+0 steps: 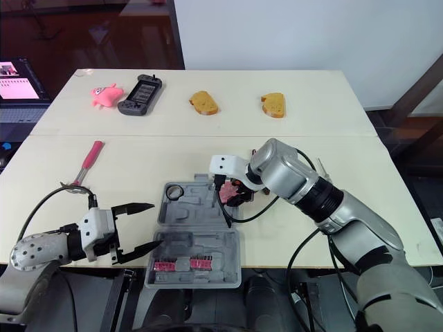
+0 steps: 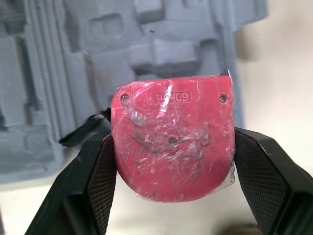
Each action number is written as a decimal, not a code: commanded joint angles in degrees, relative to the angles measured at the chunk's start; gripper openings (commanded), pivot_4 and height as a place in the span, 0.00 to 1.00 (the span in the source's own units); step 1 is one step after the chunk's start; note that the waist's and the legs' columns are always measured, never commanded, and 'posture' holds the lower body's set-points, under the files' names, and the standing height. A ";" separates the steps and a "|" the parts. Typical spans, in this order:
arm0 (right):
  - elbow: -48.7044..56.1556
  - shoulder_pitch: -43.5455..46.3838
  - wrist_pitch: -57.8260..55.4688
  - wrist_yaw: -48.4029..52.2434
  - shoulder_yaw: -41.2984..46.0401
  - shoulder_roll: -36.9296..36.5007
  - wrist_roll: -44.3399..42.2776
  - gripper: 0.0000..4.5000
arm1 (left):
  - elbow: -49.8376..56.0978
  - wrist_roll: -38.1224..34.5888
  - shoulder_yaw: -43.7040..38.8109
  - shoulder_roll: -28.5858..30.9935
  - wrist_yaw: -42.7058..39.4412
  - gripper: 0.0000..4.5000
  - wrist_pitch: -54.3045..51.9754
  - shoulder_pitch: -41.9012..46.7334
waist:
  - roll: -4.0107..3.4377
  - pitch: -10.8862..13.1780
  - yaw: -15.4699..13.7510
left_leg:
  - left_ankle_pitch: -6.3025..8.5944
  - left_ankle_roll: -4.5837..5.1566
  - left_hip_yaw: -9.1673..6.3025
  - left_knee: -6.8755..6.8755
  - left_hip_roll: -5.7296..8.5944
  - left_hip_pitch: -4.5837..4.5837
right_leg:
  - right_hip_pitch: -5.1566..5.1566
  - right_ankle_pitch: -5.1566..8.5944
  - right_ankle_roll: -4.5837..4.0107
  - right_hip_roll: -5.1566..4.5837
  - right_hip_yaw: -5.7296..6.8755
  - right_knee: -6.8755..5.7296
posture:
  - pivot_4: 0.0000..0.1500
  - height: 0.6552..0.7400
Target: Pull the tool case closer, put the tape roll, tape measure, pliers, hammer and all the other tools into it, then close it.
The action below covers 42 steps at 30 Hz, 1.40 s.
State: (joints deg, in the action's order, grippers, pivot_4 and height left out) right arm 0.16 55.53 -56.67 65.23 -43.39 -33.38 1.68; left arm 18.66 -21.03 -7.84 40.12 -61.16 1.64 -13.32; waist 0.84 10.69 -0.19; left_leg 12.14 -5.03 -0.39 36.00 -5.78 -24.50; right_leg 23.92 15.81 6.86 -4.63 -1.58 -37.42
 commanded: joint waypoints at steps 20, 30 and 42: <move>-21.27 3.00 20.26 -1.79 -0.85 10.00 9.07 0.67 | 3.15 -3.15 -1.84 2.60 -1.04 1.00 -0.22 -0.78 | -0.01 0.00 1.02 | 0.00 0.00 0.00 -0.04 0.00 0.00 | 0.04 -0.04 0.07 0.02 0.00 -0.03 | 1.00 0.77; -21.20 2.55 22.99 -0.64 0.39 10.84 11.16 0.67 | 2.93 -2.93 -1.18 2.46 -0.78 1.00 -0.64 -0.29 | -0.02 0.00 1.06 | -0.01 -0.01 0.00 -0.04 0.00 0.01 | 0.05 -0.04 0.07 0.02 0.00 -0.06 | 1.00 0.77; -11.34 1.56 19.88 3.17 3.95 6.94 10.39 0.99 | 2.23 -2.77 -0.55 2.41 -1.22 1.00 -1.16 0.71 | -0.03 0.01 0.94 | -0.01 -0.01 0.00 -0.07 0.00 -0.02 | 0.08 -0.04 0.08 0.02 0.00 -0.05 | 1.00 0.77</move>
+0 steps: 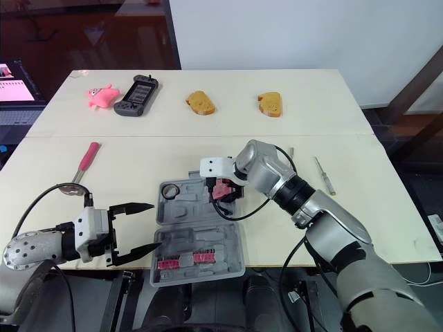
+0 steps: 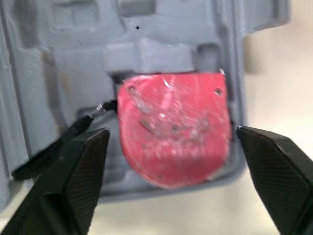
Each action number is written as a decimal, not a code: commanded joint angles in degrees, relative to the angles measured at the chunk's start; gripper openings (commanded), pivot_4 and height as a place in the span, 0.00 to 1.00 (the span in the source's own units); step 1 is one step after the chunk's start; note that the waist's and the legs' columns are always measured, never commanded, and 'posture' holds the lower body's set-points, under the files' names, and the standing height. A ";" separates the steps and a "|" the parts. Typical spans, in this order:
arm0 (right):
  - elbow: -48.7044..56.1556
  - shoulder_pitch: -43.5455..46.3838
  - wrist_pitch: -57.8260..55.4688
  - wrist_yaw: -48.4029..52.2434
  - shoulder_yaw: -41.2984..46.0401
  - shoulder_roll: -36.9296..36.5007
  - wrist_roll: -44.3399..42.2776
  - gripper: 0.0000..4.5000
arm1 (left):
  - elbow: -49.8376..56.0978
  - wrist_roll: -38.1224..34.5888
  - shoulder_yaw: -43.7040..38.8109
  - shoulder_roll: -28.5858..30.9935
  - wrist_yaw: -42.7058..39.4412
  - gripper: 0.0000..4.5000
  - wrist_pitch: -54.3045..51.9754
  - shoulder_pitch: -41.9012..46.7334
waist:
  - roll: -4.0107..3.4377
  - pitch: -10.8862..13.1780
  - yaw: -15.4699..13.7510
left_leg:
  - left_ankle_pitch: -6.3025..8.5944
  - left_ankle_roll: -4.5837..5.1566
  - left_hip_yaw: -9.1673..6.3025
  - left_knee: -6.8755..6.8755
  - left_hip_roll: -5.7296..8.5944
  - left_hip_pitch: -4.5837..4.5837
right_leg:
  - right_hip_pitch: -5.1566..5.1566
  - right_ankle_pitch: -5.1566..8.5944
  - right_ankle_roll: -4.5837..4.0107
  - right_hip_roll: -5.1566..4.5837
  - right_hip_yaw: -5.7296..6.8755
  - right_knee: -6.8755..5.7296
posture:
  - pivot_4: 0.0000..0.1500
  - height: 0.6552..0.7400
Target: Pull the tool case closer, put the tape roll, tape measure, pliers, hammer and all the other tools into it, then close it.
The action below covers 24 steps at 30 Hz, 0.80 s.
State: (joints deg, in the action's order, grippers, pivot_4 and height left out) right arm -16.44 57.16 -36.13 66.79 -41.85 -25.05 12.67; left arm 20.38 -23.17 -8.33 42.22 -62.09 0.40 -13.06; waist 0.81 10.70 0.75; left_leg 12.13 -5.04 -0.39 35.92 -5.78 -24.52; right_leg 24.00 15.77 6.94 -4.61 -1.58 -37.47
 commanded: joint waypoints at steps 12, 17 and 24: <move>15.62 -13.14 7.54 -1.88 19.70 -5.51 -11.06 0.87 | -2.12 -0.79 1.17 0.17 -1.57 1.00 0.08 3.85 | 0.02 -0.01 -0.01 | 0.00 0.00 0.01 0.01 0.00 0.01 | -0.05 0.00 0.00 -0.01 0.00 0.04 | 1.00 0.77; 13.03 -15.94 9.89 -3.43 22.49 -2.50 -15.00 0.49 | -3.36 -0.85 1.55 0.15 -2.31 1.00 0.08 5.50 | 0.02 -0.01 0.26 | 0.00 0.00 0.00 0.00 0.00 0.03 | -0.03 0.00 0.01 0.00 0.00 0.02 | 1.00 0.77; 6.01 -18.29 17.00 -5.18 24.04 -1.63 -15.22 0.49 | -4.20 -1.51 1.08 -0.12 -1.87 1.00 -0.52 6.13 | 0.01 0.00 -0.16 | -0.01 -0.01 0.00 0.06 0.01 0.03 | -0.14 0.00 0.01 0.00 0.00 0.06 | 1.00 0.77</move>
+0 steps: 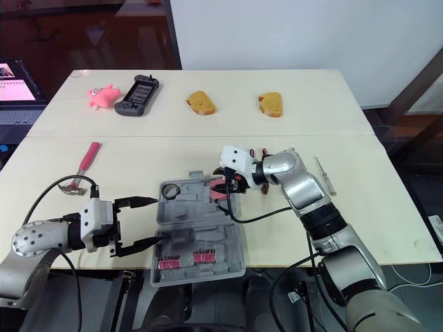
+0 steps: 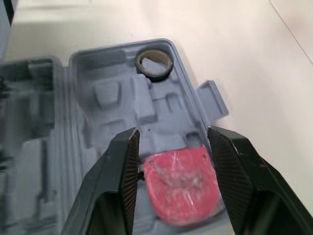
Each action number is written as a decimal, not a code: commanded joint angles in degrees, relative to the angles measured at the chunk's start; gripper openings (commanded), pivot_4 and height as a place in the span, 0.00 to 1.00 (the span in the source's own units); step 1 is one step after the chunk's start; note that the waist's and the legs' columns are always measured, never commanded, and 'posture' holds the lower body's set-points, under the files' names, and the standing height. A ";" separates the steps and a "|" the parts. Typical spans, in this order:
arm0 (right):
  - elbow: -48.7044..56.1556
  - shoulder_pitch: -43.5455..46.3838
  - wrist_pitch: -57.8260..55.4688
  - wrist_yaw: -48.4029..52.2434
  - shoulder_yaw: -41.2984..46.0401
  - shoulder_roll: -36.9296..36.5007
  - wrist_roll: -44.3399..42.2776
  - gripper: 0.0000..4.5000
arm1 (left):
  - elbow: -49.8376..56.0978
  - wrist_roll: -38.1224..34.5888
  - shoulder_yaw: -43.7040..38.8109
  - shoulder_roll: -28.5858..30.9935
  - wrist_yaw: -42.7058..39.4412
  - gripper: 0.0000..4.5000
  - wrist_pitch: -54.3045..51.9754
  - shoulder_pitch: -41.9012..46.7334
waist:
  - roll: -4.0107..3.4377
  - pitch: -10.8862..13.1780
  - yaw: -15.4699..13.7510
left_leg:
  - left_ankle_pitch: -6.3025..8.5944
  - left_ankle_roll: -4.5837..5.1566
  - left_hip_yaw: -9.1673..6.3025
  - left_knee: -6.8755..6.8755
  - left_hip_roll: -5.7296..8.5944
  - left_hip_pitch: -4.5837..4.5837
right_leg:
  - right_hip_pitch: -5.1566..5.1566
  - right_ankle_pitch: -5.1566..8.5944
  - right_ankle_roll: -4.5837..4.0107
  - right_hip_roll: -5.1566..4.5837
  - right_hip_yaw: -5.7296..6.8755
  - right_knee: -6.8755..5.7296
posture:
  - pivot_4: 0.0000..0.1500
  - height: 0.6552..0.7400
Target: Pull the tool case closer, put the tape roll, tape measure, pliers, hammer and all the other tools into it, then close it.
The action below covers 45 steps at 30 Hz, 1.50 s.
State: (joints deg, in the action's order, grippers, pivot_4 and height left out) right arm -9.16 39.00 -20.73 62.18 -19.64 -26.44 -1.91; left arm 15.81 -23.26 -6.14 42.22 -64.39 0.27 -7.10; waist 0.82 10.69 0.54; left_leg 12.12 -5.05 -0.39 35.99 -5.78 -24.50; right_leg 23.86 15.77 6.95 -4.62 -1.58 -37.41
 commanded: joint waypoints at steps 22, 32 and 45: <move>-15.97 -3.24 9.45 -3.23 1.87 2.12 1.05 0.12 | 0.83 -1.86 -2.74 0.70 0.68 1.00 -0.57 -0.45 | 0.00 -0.01 0.14 | 0.00 0.00 0.00 -0.03 -0.01 0.08 | -0.05 0.00 0.01 0.01 0.00 -0.01 | 1.00 0.77; -22.69 -5.25 9.51 -2.09 0.51 3.84 2.34 0.12 | 1.07 -1.81 -2.77 0.93 0.54 1.00 -0.79 -0.81 | 0.02 -0.07 0.21 | 0.00 -0.01 0.00 -0.08 -0.01 0.43 | -0.42 0.01 0.01 0.01 0.01 0.09 | 1.00 0.77; -13.60 -3.09 13.20 1.04 8.93 4.13 -6.62 0.17 | -0.48 -1.81 -4.71 0.77 1.29 1.00 -0.07 -1.56 | 0.02 -0.06 0.26 | 0.00 -0.01 0.01 -0.40 -0.01 0.88 | -0.72 0.09 -0.10 0.01 0.00 0.17 | 1.00 0.77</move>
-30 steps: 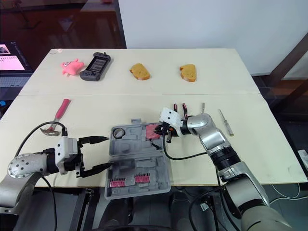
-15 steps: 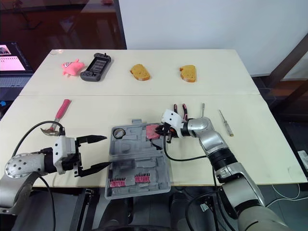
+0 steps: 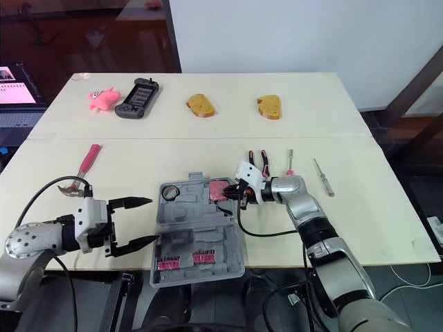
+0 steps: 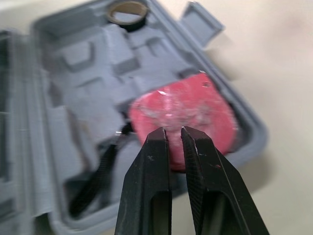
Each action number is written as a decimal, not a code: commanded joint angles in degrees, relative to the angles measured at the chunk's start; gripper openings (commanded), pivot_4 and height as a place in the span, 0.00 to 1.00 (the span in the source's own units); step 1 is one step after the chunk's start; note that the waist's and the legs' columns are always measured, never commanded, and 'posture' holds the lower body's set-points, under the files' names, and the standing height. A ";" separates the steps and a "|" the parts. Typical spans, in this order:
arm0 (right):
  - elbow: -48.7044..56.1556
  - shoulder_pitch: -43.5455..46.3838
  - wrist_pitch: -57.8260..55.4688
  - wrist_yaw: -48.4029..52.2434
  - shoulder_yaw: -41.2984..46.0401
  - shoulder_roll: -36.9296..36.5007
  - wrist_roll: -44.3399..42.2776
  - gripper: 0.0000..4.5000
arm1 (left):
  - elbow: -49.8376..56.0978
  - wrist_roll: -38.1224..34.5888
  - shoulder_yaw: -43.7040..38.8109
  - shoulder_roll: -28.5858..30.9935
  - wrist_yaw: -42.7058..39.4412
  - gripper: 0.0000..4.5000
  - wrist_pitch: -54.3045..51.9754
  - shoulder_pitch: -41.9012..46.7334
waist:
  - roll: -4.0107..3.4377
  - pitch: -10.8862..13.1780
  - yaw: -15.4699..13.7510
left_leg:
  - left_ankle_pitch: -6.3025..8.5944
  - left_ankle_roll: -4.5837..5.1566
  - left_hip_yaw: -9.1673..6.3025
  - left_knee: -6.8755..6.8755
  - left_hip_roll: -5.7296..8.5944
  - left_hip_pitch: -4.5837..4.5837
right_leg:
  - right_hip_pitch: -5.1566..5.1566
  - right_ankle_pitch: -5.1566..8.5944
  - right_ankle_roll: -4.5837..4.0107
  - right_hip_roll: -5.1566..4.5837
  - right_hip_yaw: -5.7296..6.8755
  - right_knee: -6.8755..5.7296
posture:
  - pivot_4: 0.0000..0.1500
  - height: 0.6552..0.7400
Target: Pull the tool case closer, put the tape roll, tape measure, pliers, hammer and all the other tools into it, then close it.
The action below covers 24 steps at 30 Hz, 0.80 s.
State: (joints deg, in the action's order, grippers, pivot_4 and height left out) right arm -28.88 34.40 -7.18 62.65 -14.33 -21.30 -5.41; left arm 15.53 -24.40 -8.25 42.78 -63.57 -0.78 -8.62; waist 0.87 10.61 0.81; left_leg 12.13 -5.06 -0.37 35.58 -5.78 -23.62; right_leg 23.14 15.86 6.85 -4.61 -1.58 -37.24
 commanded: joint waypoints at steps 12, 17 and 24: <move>30.00 -13.30 -8.33 6.02 12.91 -22.33 -8.56 1.00 | -12.01 -4.68 -13.72 4.24 -6.31 1.00 1.42 -4.32 | -0.05 0.05 -0.14 | 0.01 -0.01 0.04 -0.03 0.00 -0.07 | 0.07 0.07 -0.10 -0.02 0.00 0.14 | 1.00 0.77; 35.44 -25.82 -13.34 5.99 22.33 -28.85 -13.48 1.00 | -18.90 -4.75 -19.09 4.98 -8.82 1.00 3.75 -7.36 | -0.04 0.05 -0.06 | 0.01 -0.01 0.05 -0.07 0.00 -0.07 | 0.14 0.18 -0.30 -0.03 -0.01 0.15 | 1.00 0.77; 36.96 -39.76 -12.82 2.27 34.34 -29.03 -16.46 1.00 | -27.38 -4.81 -24.29 4.77 -10.81 1.00 6.67 -10.33 | 0.02 0.04 -0.06 | 0.02 -0.03 0.06 -0.08 0.00 -0.06 | 0.14 0.22 -0.36 -0.08 -0.01 0.22 | 1.00 0.77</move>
State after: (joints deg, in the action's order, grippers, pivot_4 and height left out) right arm 6.65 -4.78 -20.74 65.81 16.20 -50.53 -20.15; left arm -10.78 -28.21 -30.11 47.04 -73.76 4.45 -18.46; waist 0.89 10.66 0.75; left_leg 12.15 -5.09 -0.31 35.50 -5.78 -23.68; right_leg 23.28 16.08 6.48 -4.69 -1.58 -37.02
